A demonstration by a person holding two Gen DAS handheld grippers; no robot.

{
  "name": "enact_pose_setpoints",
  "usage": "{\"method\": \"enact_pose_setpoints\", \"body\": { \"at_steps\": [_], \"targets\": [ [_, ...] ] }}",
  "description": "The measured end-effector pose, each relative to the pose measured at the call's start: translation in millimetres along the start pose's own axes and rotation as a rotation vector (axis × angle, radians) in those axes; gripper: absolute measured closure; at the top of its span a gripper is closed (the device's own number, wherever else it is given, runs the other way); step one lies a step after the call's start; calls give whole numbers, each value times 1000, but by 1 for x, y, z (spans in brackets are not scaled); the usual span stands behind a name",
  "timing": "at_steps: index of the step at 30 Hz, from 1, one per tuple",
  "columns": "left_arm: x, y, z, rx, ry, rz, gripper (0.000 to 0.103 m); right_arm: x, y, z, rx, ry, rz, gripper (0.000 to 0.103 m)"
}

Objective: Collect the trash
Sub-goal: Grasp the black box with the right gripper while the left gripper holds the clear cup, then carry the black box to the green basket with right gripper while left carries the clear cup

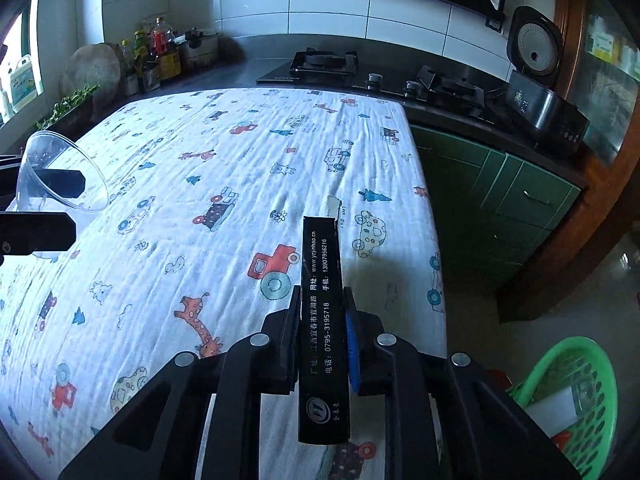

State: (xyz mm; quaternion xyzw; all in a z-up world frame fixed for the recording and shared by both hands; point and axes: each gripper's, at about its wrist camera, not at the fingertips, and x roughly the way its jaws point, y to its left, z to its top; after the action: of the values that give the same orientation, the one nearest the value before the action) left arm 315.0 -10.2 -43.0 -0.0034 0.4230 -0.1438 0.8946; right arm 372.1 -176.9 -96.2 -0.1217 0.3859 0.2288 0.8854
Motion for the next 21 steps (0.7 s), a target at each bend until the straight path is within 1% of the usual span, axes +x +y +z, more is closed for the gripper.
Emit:
{"method": "enact_pose_setpoints", "body": {
  "at_steps": [7,12,17,21],
  "targets": [
    [-6,-26,0,31,-14,-32,45,-37,-7,-13,47,-38,-20,85],
    [-6,-51,-1,56,-17,-72,45,-67,-19,-28,88,-59,-54,85],
    [-2,-79,-1,87,-14,-113,45,-101,-43,-50,144,-85,-110,85],
    [4,-105,2,113,-7,-145,45,-120,-67,-69,190,-83,-159,85]
  ]
}}
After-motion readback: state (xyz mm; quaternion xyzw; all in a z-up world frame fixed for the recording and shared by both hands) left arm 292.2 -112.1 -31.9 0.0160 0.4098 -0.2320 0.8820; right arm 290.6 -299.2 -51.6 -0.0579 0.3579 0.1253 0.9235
